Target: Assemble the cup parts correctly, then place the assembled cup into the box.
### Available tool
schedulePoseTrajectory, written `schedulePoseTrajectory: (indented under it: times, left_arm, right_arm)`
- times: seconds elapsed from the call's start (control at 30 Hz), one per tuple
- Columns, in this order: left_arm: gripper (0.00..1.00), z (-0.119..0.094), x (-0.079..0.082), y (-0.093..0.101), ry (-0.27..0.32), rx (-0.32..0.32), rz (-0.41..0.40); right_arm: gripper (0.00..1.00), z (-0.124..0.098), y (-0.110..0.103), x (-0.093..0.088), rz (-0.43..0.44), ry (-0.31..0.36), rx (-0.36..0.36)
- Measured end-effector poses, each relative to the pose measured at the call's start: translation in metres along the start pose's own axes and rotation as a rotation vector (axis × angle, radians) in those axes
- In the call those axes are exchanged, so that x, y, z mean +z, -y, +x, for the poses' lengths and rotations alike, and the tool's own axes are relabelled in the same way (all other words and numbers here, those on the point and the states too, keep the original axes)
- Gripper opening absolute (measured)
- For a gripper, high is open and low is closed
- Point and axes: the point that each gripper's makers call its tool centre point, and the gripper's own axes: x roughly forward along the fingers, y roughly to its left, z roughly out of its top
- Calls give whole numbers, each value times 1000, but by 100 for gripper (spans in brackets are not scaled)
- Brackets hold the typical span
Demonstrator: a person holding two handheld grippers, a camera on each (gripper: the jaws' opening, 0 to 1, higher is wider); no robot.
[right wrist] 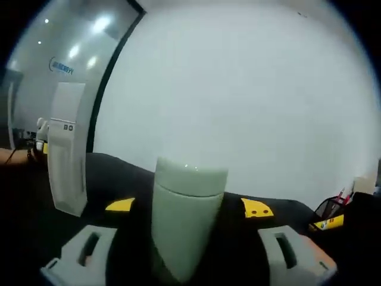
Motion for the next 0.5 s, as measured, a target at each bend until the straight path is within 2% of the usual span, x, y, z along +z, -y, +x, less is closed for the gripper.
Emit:
schedulePoseTrajectory:
  times: [0.07, 0.1, 0.17, 0.2, 0.23, 0.27, 0.3, 0.37, 0.43, 0.5]
  left_arm:
    - [45, -1, 1, 0, 6, 1, -1]
    - [45, -1, 2, -1, 8, 2, -1]
    - [45, -2, 3, -1, 13, 4, -2]
    - [45, -2, 3, -1, 13, 4, -2]
    - [45, -2, 3, -1, 13, 4, 0]
    - [45, -2, 3, -1, 13, 5, 1]
    - [45, -2, 3, -1, 13, 5, 0]
    - [45, -2, 2, -1, 7, 5, 2]
    - [45, -1, 1, -1, 5, 4, 2]
    - [45, -1, 0, 0, -2, 2, 4]
  right_arm:
    - [65, -14, 8, 19, -18, 52, -44]
    - [63, -26, 11, 35, -21, 96, -71]
    - [60, -44, 3, 63, -31, 177, -64]
    - [58, -49, -3, 71, -37, 202, -53]
    - [57, -56, -20, 80, -34, 225, -4]
    - [56, -61, -37, 83, -20, 220, 34]
    - [55, -62, -50, 86, -42, 224, 67]
    - [56, -61, -86, 80, -59, 183, 162]
    - [60, -53, -139, 61, 32, 105, 330]
    - [70, -38, -174, 43, 81, 63, 418]
